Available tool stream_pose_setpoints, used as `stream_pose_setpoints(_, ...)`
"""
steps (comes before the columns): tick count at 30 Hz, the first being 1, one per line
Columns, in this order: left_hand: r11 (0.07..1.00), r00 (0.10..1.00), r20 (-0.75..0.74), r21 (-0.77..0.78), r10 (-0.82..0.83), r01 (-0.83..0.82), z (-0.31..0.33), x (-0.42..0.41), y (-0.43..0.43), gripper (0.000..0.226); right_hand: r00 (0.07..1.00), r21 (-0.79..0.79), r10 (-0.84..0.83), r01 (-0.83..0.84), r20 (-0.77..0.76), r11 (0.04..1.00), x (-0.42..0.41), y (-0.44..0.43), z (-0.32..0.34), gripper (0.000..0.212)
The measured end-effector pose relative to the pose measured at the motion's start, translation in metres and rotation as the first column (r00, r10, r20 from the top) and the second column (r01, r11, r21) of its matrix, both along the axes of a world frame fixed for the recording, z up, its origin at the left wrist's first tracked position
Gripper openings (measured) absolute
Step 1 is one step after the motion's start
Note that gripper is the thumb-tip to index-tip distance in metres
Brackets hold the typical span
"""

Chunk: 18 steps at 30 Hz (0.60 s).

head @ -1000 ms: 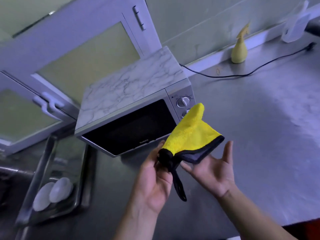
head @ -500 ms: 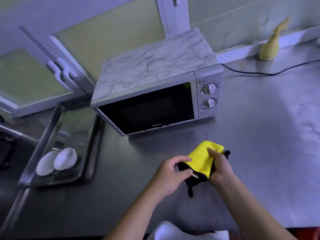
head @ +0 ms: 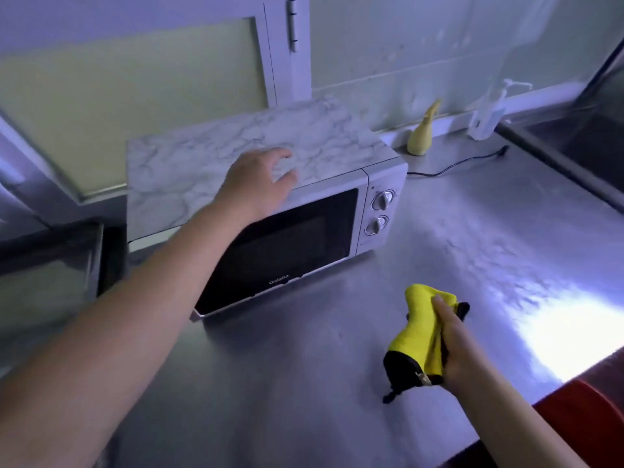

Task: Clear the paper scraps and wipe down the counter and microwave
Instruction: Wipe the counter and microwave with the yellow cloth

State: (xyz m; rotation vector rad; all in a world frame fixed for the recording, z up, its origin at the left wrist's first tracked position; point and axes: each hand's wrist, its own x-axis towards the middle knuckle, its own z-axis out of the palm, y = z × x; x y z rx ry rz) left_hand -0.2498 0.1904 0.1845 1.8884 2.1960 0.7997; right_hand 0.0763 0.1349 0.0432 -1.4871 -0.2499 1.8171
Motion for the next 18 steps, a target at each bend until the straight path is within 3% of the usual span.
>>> stream_pose_setpoints(3,0.957,0.958,-0.287,-0.278,-0.004,-0.079,-0.005,-0.055,0.031,0.058,0.998,-0.006,-0.051,0.051,0.023,0.999,-0.004,-0.018,0.000,0.028)
stream_pose_setpoints(5,0.924,0.946,-0.323,-0.352,0.033,-0.152,-0.008,-0.090,0.034,0.064,0.996,0.028,-0.074,0.072,0.045,0.997,-0.006,-0.030,0.003,0.023)
stream_pose_setpoints(9,0.892,0.942,-0.301,-0.370,0.151,-0.261,-0.014,-0.148,0.022,0.068,0.989,0.147,-0.103,0.087,0.108,0.985,-0.009,-0.026,0.029,0.023)
stream_pose_setpoints(12,0.868,0.924,-0.242,-0.335,0.296,-0.366,-0.017,-0.172,0.001,0.078,0.979,0.324,-0.111,0.050,0.172,0.945,-0.019,0.008,0.069,0.025)
stream_pose_setpoints(18,0.865,0.895,-0.072,-0.237,0.439,-0.443,-0.033,-0.175,-0.031,0.090,0.989,0.532,0.049,-0.115,0.138,0.839,-0.080,0.109,0.147,0.029)
